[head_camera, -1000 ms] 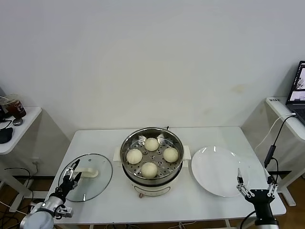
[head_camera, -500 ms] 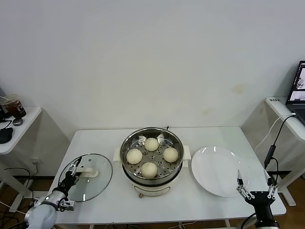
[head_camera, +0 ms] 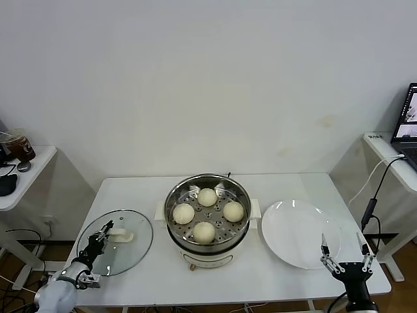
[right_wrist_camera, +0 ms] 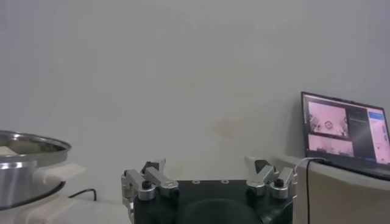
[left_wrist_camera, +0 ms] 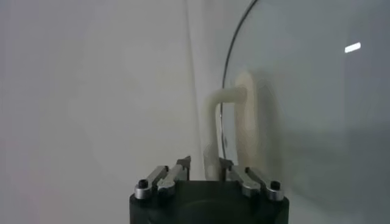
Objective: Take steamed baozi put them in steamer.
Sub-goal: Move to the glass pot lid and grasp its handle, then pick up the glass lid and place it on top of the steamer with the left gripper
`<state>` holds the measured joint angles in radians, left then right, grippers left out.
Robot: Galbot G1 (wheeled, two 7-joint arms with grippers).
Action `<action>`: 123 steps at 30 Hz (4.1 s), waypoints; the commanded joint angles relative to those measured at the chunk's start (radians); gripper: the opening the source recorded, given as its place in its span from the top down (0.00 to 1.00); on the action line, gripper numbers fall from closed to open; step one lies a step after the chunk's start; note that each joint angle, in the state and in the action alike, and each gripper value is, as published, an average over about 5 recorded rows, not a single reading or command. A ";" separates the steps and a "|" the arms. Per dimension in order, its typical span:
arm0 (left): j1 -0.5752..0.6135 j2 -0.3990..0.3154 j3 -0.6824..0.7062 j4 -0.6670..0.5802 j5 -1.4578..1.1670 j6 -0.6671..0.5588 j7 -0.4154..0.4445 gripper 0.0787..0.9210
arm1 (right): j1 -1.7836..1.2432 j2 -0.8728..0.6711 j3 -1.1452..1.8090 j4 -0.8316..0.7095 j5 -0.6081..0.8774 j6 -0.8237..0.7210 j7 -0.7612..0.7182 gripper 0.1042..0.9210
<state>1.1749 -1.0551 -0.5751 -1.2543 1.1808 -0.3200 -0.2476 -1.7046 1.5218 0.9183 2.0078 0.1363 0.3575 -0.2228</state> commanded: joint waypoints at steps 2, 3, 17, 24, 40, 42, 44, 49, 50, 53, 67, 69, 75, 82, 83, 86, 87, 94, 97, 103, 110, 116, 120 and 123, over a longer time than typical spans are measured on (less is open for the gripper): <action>0.169 0.021 -0.046 -0.254 -0.151 0.073 -0.059 0.88 | 0.005 -0.004 -0.007 -0.020 -0.011 -0.004 0.001 0.12; 0.205 0.026 -0.057 -0.305 -0.166 0.093 -0.062 0.89 | 0.006 -0.007 -0.009 -0.025 -0.012 -0.004 0.000 0.12; 0.430 0.163 -0.142 -0.957 -0.418 0.629 0.207 0.89 | 0.040 -0.053 -0.064 -0.151 -0.041 0.006 -0.015 0.12; 0.225 0.224 0.121 -1.029 -0.502 0.815 0.249 0.89 | 0.058 -0.039 -0.136 -0.183 -0.085 -0.024 -0.035 0.12; -0.262 -0.018 0.704 -0.828 -0.004 0.938 0.514 0.89 | 0.103 0.020 -0.235 -0.259 -0.218 -0.089 -0.048 0.12; -0.289 -0.049 0.733 -0.799 0.062 0.935 0.542 0.89 | 0.104 0.022 -0.233 -0.254 -0.221 -0.089 -0.048 0.12; -0.306 -0.075 0.752 -0.771 0.104 0.930 0.556 0.89 | 0.104 0.023 -0.231 -0.252 -0.223 -0.087 -0.048 0.12; -0.326 -0.122 0.775 -0.711 0.137 0.922 0.560 0.89 | 0.098 0.021 -0.230 -0.254 -0.219 -0.077 -0.048 0.12; -0.328 -0.128 0.776 -0.701 0.138 0.922 0.558 0.89 | 0.097 0.020 -0.230 -0.253 -0.217 -0.075 -0.048 0.12; -0.329 -0.138 0.775 -0.676 0.138 0.920 0.552 0.89 | 0.095 0.017 -0.228 -0.250 -0.213 -0.073 -0.049 0.12; -0.298 -0.156 0.753 -0.611 0.139 0.903 0.513 0.89 | 0.090 0.009 -0.229 -0.251 -0.209 -0.062 -0.052 0.12; -0.298 -0.159 0.756 -0.607 0.137 0.902 0.511 0.89 | 0.088 0.009 -0.228 -0.251 -0.211 -0.062 -0.054 0.12; -0.289 -0.171 0.757 -0.597 0.137 0.897 0.499 0.89 | 0.081 0.006 -0.226 -0.243 -0.213 -0.059 -0.059 0.12; -0.274 -0.174 0.748 -0.596 0.140 0.894 0.489 0.89 | 0.076 0.007 -0.227 -0.242 -0.215 -0.058 -0.062 0.12; -0.272 -0.173 0.746 -0.596 0.139 0.893 0.488 0.89 | 0.076 0.007 -0.227 -0.242 -0.215 -0.058 -0.062 0.12; -0.265 -0.173 0.743 -0.598 0.136 0.892 0.487 0.89 | 0.075 0.007 -0.227 -0.243 -0.217 -0.057 -0.063 0.12; -0.262 -0.173 0.742 -0.598 0.134 0.892 0.487 0.89 | 0.075 0.007 -0.228 -0.243 -0.217 -0.057 -0.063 0.12; -0.252 -0.176 0.739 -0.594 0.090 0.890 0.468 0.89 | 0.073 0.006 -0.230 -0.242 -0.218 -0.056 -0.065 0.12; -0.245 -0.178 0.726 -0.595 0.069 0.888 0.441 0.89 | 0.070 0.005 -0.228 -0.240 -0.217 -0.055 -0.064 0.12; -0.209 -0.160 0.694 -0.651 -0.086 0.834 0.370 0.80 | 0.067 0.005 -0.230 -0.236 -0.218 -0.052 -0.062 0.12; -0.043 -0.133 0.597 -0.801 -0.355 0.661 0.270 0.56 | 0.061 0.004 -0.230 -0.232 -0.221 -0.050 -0.060 0.12; 0.132 -0.082 0.488 -0.984 -0.593 0.614 0.238 0.34 | 0.054 0.003 -0.231 -0.225 -0.225 -0.050 -0.061 0.12; 0.340 -0.076 0.356 -1.062 -0.838 0.435 0.212 0.22 | 0.050 0.004 -0.235 -0.216 -0.222 -0.048 -0.060 0.12; 0.519 -0.112 0.180 -1.084 -1.047 0.227 0.185 0.14 | 0.043 0.002 -0.235 -0.199 -0.205 -0.044 -0.055 0.12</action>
<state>1.2243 -1.1592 -0.0466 -2.1287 0.7414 0.3231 0.0259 -1.6545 1.5251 0.6828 1.7891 -0.0863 0.3097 -0.2829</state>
